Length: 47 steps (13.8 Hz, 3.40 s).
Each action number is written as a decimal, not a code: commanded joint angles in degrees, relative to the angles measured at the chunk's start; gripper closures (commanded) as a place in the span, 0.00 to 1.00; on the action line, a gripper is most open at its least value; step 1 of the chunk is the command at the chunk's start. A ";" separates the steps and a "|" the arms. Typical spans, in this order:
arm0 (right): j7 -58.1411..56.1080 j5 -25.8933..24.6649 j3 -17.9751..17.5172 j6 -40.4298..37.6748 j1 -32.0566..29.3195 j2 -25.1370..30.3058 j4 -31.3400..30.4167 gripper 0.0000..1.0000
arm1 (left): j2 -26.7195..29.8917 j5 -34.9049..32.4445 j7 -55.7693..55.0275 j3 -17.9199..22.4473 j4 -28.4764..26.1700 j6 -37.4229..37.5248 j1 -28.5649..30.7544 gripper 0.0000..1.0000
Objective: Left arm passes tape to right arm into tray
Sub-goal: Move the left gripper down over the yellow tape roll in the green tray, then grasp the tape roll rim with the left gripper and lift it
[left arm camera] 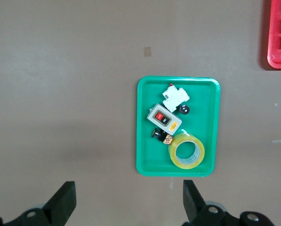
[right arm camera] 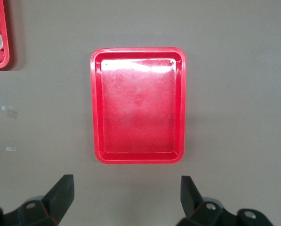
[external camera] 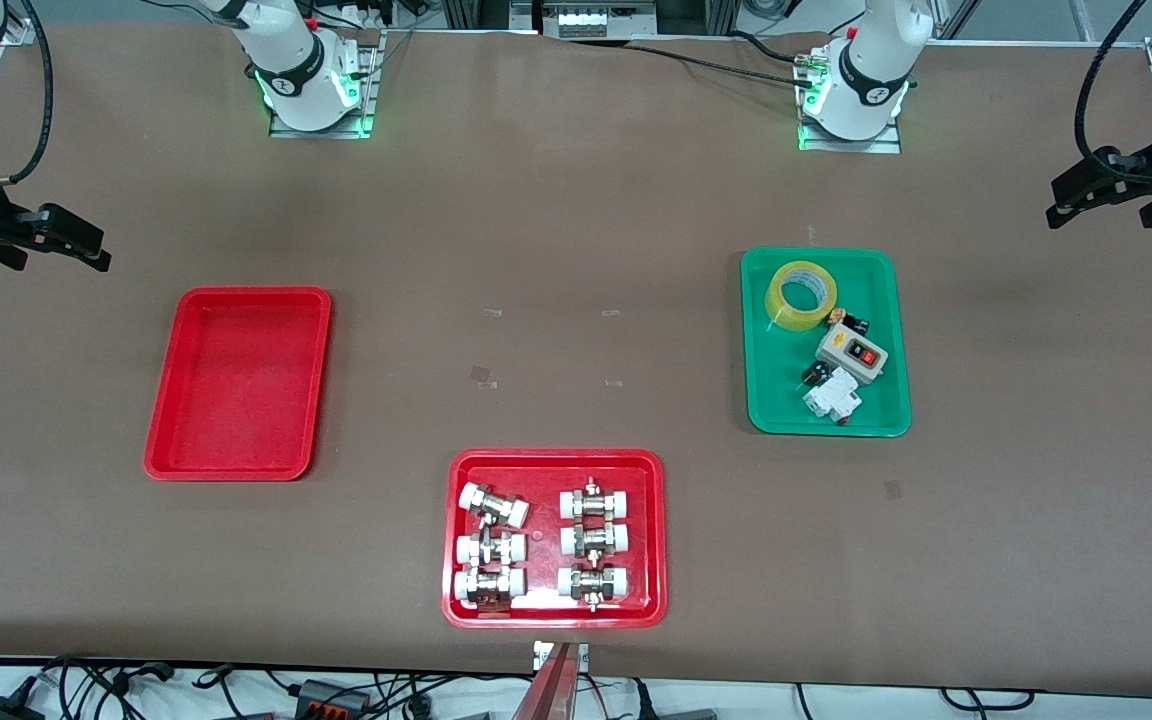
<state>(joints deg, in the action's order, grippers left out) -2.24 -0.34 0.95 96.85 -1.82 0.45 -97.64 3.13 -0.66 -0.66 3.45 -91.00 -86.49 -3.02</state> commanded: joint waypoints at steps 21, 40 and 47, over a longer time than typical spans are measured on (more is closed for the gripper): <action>-0.66 -0.10 0.02 0.70 -0.20 0.60 -0.44 0.00 | -12.35 5.05 -9.44 -11.09 -40.13 -38.92 -0.58 0.00; -0.66 -0.18 0.11 0.53 -0.38 0.51 -0.36 0.00 | -14.65 4.87 -9.71 -11.54 -35.77 -31.49 -0.76 0.95; -0.49 0.25 0.11 0.62 -0.29 0.43 -0.36 0.00 | -15.26 16.20 -23.04 -18.82 -14.23 -13.71 -1.55 0.95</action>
<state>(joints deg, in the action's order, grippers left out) -2.31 -0.34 1.07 97.14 -2.00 0.49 -97.67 -11.33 12.11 -18.98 -12.91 -110.04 -103.10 -4.19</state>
